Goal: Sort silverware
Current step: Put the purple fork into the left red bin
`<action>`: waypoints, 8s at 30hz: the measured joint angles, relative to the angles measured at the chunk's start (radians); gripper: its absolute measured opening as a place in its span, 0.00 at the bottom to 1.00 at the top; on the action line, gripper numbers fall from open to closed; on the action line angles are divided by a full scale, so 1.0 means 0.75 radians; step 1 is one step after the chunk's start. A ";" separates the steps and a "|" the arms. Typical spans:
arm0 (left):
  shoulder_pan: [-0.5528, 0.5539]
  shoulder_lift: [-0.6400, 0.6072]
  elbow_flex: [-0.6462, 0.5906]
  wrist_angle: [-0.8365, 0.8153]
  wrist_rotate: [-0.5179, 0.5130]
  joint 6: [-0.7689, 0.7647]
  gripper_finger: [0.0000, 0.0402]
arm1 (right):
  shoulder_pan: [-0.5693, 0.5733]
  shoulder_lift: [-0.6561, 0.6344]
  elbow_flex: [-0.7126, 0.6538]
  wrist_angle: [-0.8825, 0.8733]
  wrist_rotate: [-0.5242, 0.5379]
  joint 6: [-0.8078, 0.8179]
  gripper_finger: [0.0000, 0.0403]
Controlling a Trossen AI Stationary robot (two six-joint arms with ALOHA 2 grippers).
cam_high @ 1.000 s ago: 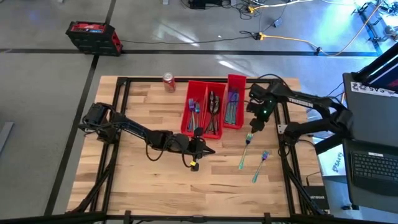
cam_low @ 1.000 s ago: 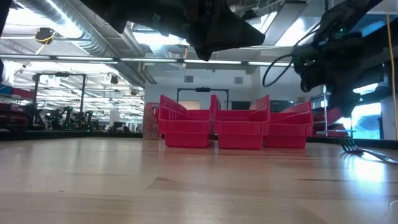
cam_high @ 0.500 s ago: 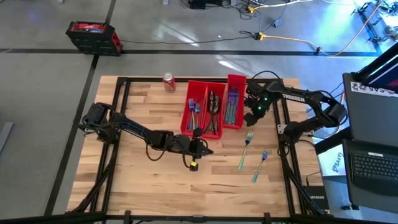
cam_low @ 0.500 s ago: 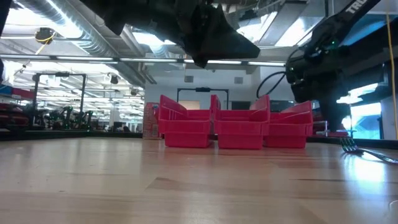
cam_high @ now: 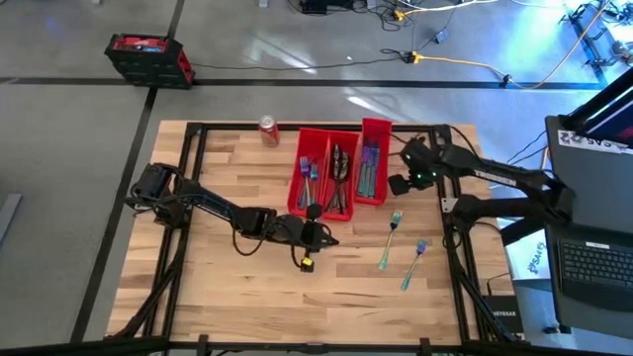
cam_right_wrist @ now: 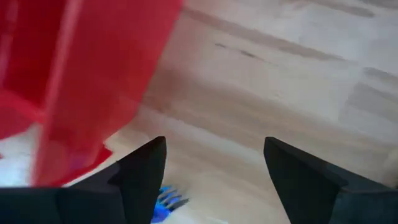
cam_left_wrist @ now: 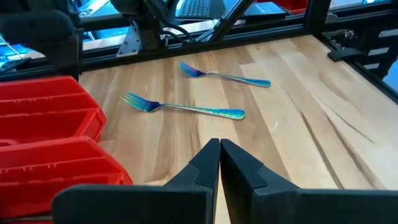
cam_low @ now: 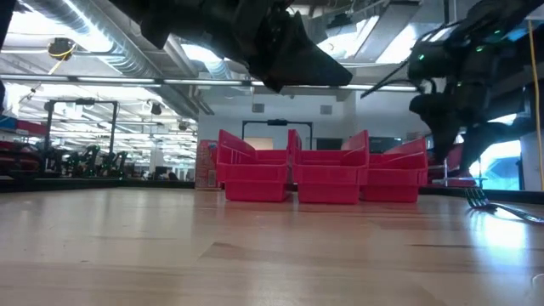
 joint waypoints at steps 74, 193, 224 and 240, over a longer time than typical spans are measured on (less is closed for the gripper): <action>0.006 0.000 0.000 -0.017 0.002 -0.094 0.00 | 1.356 -0.123 -0.604 0.635 1.003 1.502 0.63; -0.010 0.096 -0.016 -0.089 0.237 -0.588 0.15 | 1.355 -0.067 -0.252 0.728 0.981 1.000 0.00; -0.016 0.208 -0.016 -0.023 0.093 -0.691 0.15 | 1.239 -0.028 -0.256 0.551 0.609 0.946 0.38; -0.003 0.208 -0.016 -0.016 0.071 -0.652 0.15 | 1.152 0.251 -0.257 0.646 0.576 0.900 0.38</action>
